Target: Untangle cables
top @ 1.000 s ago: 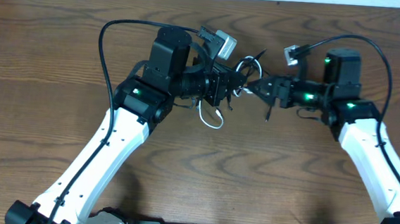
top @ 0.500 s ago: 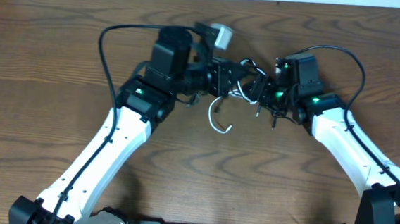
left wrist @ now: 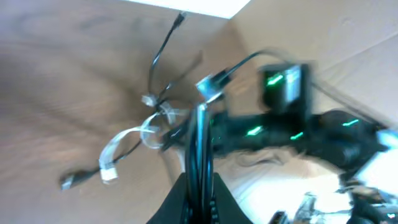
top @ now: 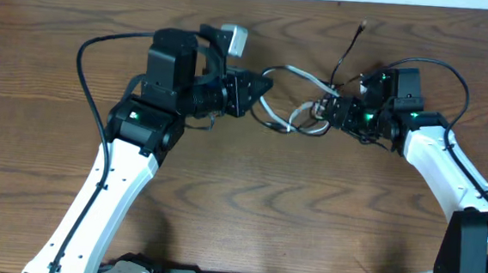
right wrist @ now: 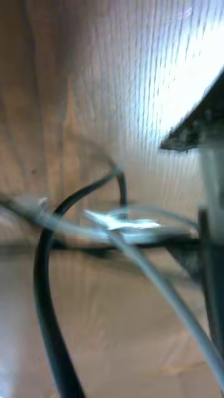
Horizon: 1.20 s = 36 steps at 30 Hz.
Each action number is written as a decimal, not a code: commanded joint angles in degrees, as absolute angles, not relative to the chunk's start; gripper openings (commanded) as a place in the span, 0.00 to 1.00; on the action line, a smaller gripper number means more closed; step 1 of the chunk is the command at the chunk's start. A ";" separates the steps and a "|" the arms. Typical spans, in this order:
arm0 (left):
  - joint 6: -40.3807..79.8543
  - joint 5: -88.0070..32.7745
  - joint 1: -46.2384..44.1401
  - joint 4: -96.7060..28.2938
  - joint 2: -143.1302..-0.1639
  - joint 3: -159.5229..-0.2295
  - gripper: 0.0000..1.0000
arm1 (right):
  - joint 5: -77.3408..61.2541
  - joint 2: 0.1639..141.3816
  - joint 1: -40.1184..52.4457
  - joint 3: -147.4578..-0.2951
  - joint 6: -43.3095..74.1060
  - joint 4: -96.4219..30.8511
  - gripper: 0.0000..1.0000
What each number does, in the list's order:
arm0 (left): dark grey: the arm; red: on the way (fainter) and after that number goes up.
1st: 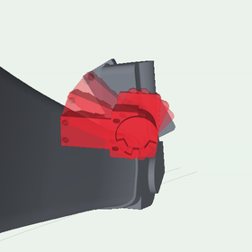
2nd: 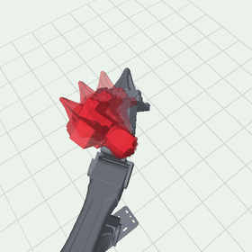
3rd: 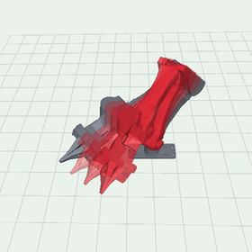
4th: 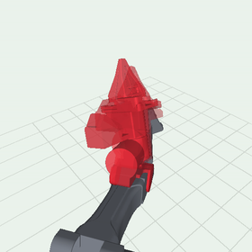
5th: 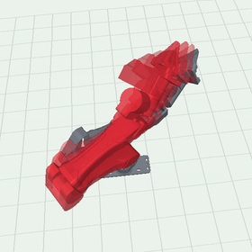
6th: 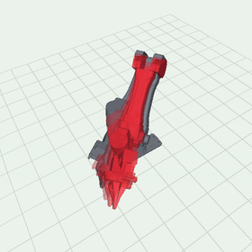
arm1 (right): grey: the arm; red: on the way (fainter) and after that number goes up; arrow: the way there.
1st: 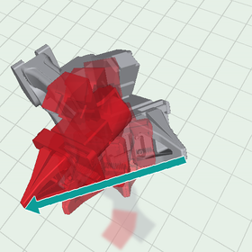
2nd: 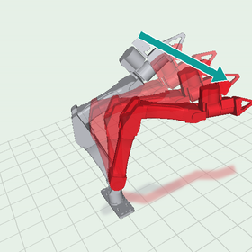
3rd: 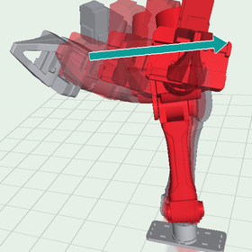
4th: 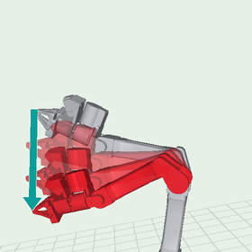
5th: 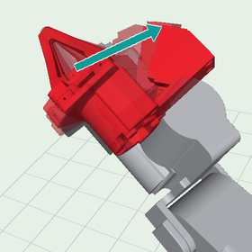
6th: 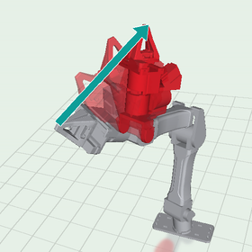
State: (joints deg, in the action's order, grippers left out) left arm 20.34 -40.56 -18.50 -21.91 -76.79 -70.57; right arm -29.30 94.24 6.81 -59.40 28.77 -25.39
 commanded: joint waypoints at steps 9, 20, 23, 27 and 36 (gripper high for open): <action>12.43 -12.36 -17.12 -30.70 -76.75 -71.72 0.07 | -12.45 90.45 -2.42 -58.83 24.58 -37.06 0.11; 12.51 -30.00 -17.47 -20.14 -74.32 -71.77 0.08 | -44.60 90.26 -4.03 -58.83 9.10 -30.02 0.55; 14.87 -36.60 -17.47 -13.34 -72.47 -71.81 0.08 | -55.24 90.26 -2.52 -58.83 9.13 -25.85 0.60; 20.86 -38.04 -17.47 -5.67 -68.99 -71.81 0.08 | -61.21 90.21 -0.19 -58.83 9.15 -21.12 0.66; 27.29 -38.44 -17.50 -3.77 -66.59 -71.81 0.08 | -58.65 90.21 6.33 -58.83 16.36 -10.96 0.70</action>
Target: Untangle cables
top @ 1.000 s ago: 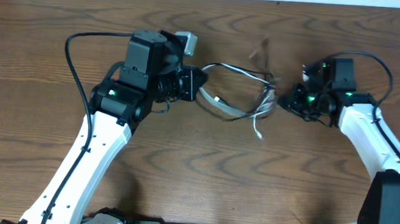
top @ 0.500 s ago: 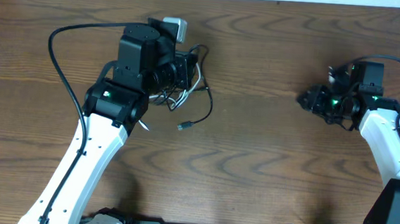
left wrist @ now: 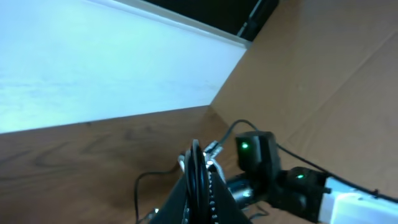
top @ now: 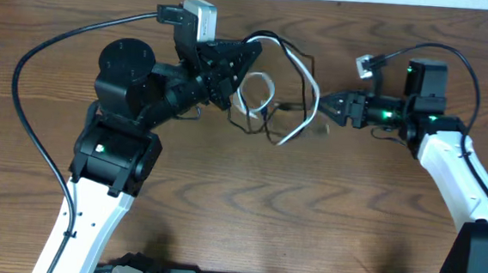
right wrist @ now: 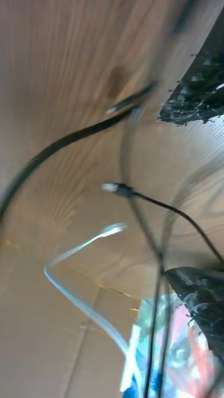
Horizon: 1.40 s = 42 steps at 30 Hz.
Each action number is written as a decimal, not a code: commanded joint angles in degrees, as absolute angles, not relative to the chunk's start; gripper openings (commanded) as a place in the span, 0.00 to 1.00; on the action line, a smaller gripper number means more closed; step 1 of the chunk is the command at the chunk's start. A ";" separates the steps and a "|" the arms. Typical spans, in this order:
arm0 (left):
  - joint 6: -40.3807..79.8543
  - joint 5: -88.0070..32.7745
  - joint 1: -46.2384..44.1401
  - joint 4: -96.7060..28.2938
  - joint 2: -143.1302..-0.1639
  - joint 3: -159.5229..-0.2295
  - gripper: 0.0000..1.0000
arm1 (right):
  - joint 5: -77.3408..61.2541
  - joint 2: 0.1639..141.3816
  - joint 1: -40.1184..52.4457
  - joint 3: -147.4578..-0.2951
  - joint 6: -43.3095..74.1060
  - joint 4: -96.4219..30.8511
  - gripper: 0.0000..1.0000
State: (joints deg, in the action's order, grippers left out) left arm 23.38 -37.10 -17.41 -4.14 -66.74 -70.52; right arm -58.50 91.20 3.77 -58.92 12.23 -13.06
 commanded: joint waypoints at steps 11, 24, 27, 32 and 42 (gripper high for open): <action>28.16 -38.57 -17.47 -7.46 -66.65 -71.81 0.08 | -65.17 90.21 8.47 -58.83 21.82 1.80 0.68; 20.38 -38.57 -24.18 -20.21 -76.40 -71.79 0.24 | -58.48 90.21 5.67 -58.83 22.72 -0.67 0.66; 13.17 -38.33 -26.52 -23.46 -80.58 -71.79 0.51 | -52.47 90.21 3.33 -58.83 22.48 -8.32 0.66; 7.11 -33.98 -27.09 -28.58 -82.30 -71.81 0.63 | -42.39 90.21 0.38 -58.83 19.79 -17.30 0.68; -0.43 -17.93 -27.09 -39.66 -82.43 -71.81 0.65 | -35.90 90.21 -3.05 -58.83 16.75 -22.96 0.72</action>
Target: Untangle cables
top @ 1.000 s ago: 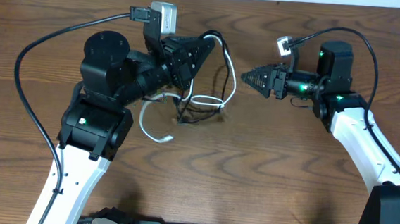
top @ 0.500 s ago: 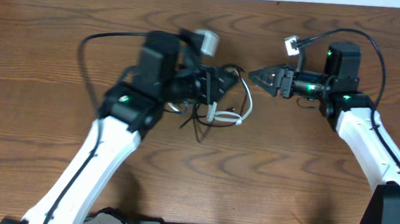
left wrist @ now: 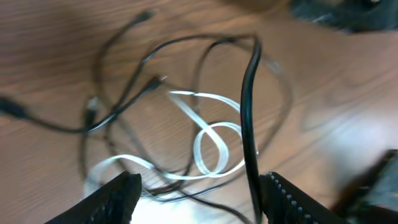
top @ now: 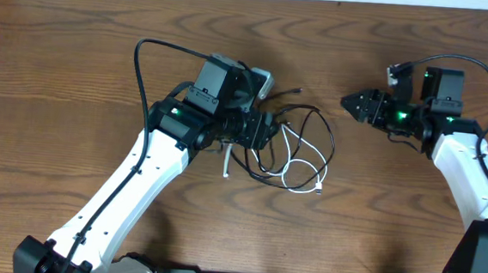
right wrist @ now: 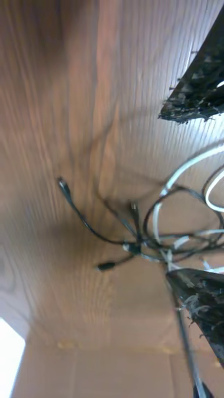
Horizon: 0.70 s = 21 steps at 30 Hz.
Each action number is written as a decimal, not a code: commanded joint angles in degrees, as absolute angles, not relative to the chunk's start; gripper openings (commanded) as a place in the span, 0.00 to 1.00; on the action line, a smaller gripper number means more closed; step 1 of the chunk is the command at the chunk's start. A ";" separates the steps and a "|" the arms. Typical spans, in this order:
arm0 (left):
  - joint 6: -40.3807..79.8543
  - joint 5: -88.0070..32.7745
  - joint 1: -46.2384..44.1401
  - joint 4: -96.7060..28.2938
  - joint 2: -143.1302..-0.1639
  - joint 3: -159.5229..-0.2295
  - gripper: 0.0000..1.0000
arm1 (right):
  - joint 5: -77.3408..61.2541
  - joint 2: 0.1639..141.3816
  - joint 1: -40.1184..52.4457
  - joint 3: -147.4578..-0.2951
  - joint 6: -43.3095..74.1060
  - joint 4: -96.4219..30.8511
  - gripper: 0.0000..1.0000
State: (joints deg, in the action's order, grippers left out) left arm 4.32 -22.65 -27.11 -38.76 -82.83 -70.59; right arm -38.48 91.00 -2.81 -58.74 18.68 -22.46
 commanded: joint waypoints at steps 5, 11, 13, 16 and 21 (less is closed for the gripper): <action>-0.40 -21.61 -28.21 -38.44 -85.14 -71.81 0.65 | -35.88 90.21 -3.01 -58.83 16.43 -23.20 0.72; -0.38 -28.88 -31.66 -32.82 -91.13 -71.81 0.39 | -35.90 90.21 -3.01 -58.83 16.16 -25.21 0.72; -0.03 -28.84 -31.86 -31.18 -92.16 -71.81 0.15 | -35.92 90.21 -3.01 -58.83 15.88 -26.00 0.72; 4.62 -24.80 -31.22 -28.49 -91.46 -72.20 0.07 | -37.43 90.21 -3.01 -58.83 13.87 -26.68 0.71; 6.33 -18.28 -28.75 -27.94 -85.03 -78.30 0.07 | -46.41 89.54 -3.01 -58.92 10.59 -24.73 0.70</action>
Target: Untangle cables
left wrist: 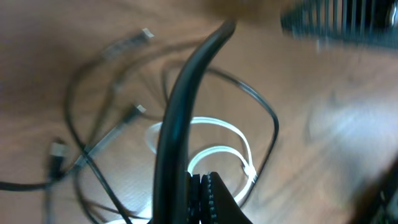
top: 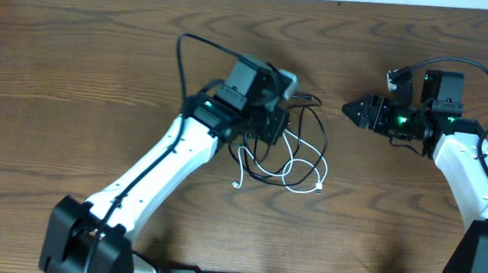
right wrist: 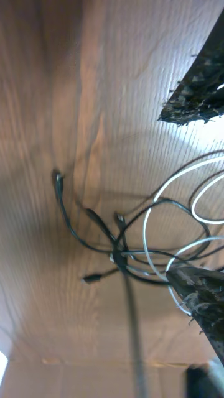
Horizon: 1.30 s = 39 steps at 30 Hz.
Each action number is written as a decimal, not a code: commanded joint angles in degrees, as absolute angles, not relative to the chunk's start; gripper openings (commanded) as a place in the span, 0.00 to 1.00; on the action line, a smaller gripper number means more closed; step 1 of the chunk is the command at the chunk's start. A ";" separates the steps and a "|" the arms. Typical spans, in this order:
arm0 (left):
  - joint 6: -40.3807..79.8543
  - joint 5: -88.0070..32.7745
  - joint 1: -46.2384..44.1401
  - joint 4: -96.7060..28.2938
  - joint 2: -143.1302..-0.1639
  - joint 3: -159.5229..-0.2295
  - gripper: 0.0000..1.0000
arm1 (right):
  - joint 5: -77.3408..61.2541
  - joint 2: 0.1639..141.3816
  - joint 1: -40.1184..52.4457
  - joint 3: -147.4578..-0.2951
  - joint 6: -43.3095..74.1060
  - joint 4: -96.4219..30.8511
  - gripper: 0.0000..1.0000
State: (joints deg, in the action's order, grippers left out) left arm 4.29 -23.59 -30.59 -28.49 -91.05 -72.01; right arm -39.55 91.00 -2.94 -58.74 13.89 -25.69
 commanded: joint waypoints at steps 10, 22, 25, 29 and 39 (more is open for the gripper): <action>6.26 -15.53 -23.59 -19.18 -68.95 -90.04 0.07 | -51.90 79.57 -2.90 -58.96 13.91 -17.12 0.71; 8.54 -15.73 -22.31 -12.29 -65.32 -90.04 0.07 | -58.28 72.25 4.32 -58.96 18.39 -4.38 0.76; 8.71 -17.43 -22.31 -15.22 -66.65 -90.04 0.08 | -58.26 72.27 7.40 -58.96 18.31 -1.15 0.80; 10.07 -17.63 -22.31 -18.48 -67.92 -90.04 0.07 | -59.79 72.27 10.07 -58.96 17.58 4.03 0.85; 14.46 -35.46 -22.31 -22.04 -69.08 -90.02 0.07 | -65.49 72.31 12.43 -58.96 17.76 17.85 0.86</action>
State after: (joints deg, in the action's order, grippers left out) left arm 11.11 -26.83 -22.55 -22.15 -68.82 -89.76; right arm -64.16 72.69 11.55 -58.74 17.61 17.28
